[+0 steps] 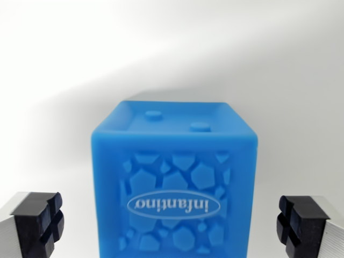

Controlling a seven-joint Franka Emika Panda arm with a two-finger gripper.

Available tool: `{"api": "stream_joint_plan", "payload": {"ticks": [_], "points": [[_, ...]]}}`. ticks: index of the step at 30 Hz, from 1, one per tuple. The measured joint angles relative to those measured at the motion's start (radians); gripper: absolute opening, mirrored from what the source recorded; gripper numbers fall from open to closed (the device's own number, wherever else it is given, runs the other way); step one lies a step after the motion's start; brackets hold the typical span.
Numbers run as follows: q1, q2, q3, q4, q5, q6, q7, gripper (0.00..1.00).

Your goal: Stack cube

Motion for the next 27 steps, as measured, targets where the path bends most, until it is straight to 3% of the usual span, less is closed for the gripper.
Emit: {"api": "stream_joint_plan", "payload": {"ticks": [4,11,12,27], "points": [[-0.02,0.04,0.021,0.011,0.009,0.032,-0.009,1.0],[-0.037,0.077,0.039,0.021,0.011,0.059,-0.011,1.0],[-0.037,0.077,0.039,0.022,0.011,0.06,-0.011,0.0],[-0.038,0.077,0.04,0.023,0.011,0.06,-0.011,0.0]]}}
